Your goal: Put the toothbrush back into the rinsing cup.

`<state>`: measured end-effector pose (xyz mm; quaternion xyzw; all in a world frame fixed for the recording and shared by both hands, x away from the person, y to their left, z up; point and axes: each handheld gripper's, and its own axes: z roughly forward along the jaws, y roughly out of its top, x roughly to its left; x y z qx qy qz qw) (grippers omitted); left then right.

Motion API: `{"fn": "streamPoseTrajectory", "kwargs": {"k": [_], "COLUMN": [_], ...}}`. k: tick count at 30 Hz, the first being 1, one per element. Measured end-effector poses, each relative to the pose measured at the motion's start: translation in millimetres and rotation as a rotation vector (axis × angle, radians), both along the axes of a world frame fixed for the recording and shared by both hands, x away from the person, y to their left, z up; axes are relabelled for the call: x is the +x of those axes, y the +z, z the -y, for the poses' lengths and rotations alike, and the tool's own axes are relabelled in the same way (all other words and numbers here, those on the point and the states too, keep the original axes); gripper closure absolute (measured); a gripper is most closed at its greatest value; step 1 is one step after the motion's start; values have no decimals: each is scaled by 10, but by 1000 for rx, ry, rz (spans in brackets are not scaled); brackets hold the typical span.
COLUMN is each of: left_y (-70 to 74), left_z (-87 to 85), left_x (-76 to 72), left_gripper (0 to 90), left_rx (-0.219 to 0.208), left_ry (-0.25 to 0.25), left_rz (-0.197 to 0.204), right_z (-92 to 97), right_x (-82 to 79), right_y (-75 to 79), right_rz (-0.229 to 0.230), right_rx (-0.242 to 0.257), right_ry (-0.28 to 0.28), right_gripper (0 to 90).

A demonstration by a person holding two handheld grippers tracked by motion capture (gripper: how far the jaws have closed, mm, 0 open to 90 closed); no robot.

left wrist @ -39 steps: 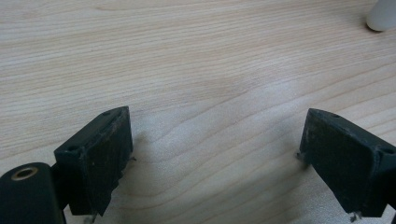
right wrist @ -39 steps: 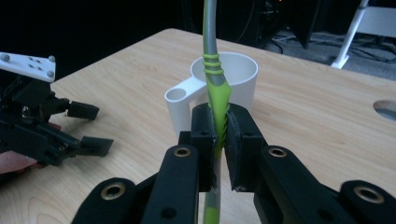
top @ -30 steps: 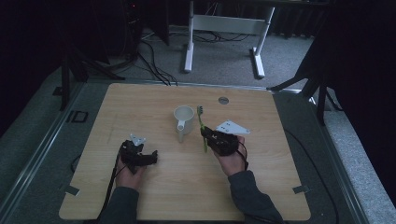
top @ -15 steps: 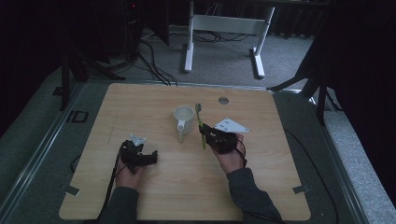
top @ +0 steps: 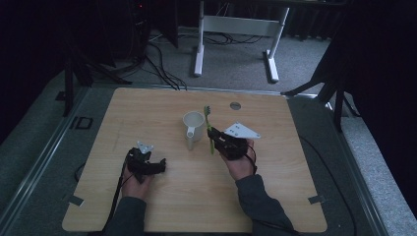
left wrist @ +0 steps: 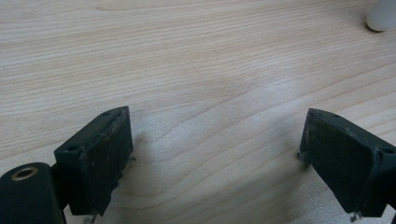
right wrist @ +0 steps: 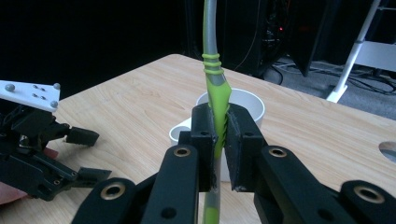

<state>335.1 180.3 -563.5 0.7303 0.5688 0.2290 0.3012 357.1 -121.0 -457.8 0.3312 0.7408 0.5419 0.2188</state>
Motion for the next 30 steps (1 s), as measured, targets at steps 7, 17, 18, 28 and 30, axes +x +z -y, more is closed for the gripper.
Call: {"fn": "streamPoseTrajectory", "kwargs": {"k": [7, 17, 18, 28, 30], "left_y": [-1, -1, -1, -1, -1], "left_z": [2, 2, 1, 1, 1], "left_x": [0, 0, 0, 0, 0], "left_gripper": [102, 102, 102, 102, 102], "left_rx": [-3, -2, -2, -1, -1], "left_ry": [2, 2, 1, 1, 2], "left_rz": [2, 1, 1, 1, 1], "right_z": [-39, -99, -105, -159, -174], "right_x": [16, 52, 52, 84, 92], "right_y": [17, 20, 24, 30, 18], "right_rz": [12, 19, 21, 43, 44], "right_rx": [10, 34, 33, 43, 41], "right_ry": [3, 3, 0, -8, -9], "right_gripper": [823, 823, 823, 823, 823]}}
